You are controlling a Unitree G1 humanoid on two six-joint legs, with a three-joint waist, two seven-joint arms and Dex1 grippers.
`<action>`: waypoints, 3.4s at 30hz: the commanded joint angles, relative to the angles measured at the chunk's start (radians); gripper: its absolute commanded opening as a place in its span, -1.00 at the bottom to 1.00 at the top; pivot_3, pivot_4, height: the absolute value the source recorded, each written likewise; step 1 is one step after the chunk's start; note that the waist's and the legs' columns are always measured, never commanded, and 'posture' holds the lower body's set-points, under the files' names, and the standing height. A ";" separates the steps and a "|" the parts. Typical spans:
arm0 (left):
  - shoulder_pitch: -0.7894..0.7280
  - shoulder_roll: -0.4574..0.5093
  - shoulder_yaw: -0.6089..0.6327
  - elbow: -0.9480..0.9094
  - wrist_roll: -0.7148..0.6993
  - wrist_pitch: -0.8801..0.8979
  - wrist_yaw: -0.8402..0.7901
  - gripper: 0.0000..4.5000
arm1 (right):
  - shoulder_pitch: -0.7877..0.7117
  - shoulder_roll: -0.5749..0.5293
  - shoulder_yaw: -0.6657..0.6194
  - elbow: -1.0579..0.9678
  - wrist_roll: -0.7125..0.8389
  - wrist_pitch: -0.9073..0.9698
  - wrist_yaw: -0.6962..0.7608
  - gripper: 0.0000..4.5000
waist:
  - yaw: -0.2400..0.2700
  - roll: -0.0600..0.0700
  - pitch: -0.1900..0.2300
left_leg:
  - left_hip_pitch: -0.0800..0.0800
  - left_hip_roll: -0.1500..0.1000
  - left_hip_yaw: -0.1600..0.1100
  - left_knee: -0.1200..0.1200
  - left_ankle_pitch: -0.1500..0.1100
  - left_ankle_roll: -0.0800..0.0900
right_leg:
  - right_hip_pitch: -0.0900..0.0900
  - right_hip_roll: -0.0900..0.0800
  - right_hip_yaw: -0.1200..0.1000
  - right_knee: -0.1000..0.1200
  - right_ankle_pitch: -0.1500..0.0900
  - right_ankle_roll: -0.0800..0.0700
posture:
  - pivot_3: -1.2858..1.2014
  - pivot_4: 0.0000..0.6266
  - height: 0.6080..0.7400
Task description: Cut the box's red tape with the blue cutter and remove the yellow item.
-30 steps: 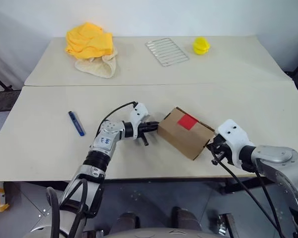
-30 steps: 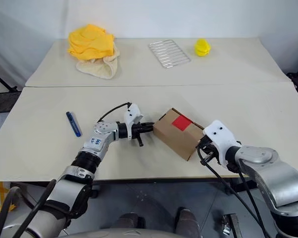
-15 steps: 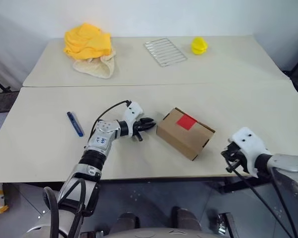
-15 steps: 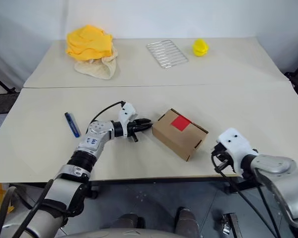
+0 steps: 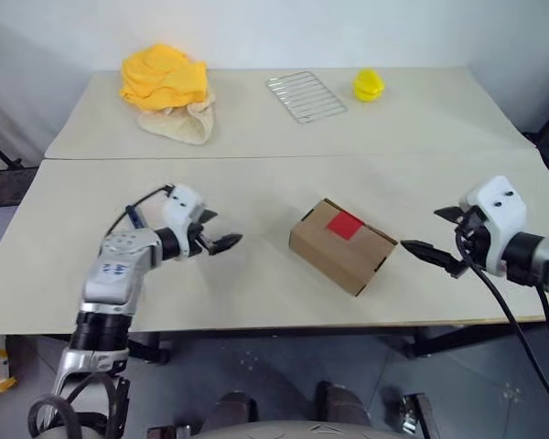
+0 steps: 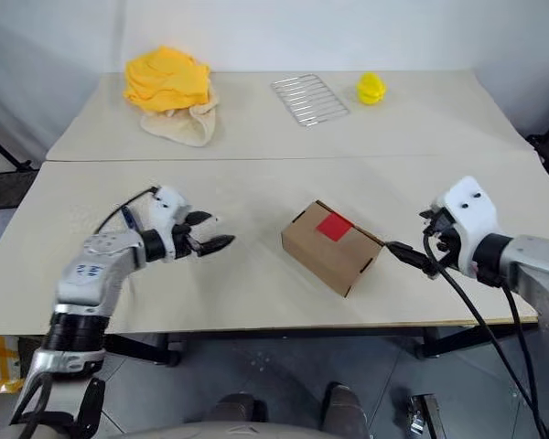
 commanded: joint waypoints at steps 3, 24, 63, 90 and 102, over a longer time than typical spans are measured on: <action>-0.015 -0.124 0.107 -0.131 0.062 0.005 0.340 1.00 | -0.144 0.018 0.112 0.174 -0.043 -0.213 0.115 0.99 | -0.004 0.000 0.000 | 0.000 0.000 -0.001 0.000 0.000 0.000 | 0.000 0.000 0.000 0.000 0.000 0.000 | 0.03 -0.52 1.00; -0.130 -0.402 0.256 -0.174 0.276 0.434 0.965 0.48 | -0.399 0.118 0.290 0.454 -0.154 -0.460 0.308 1.00 | -0.004 -0.003 0.002 | -0.001 0.001 0.003 0.000 -0.001 -0.003 | -0.002 0.002 -0.001 -0.001 0.000 0.000 | 0.03 -0.52 1.00; -0.085 -0.494 0.340 -0.185 0.304 0.563 0.991 0.48 | -0.370 0.115 0.231 0.412 -0.080 -0.417 0.361 1.00 | -0.002 -0.003 0.002 | -0.001 0.001 0.003 0.000 -0.001 -0.003 | -0.002 0.002 0.000 0.000 0.000 0.000 | 0.03 -0.52 1.00; -0.066 -0.519 0.434 -0.186 0.296 0.599 0.989 -0.39 | -0.372 0.111 0.229 0.426 -0.099 -0.438 0.346 1.00 | -0.005 -0.002 0.001 | 0.001 0.002 0.005 0.000 -0.002 -0.004 | -0.002 0.002 0.002 0.001 0.000 0.000 | 0.03 -0.52 1.00; -0.037 -0.484 0.427 -0.203 0.299 0.610 0.972 -0.82 | -0.370 0.115 0.230 0.426 -0.104 -0.443 0.338 1.00 | -0.009 -0.002 0.001 | 0.003 0.003 0.009 -0.001 -0.002 -0.004 | -0.002 0.002 0.004 0.001 0.001 0.000 | 0.03 -0.52 1.00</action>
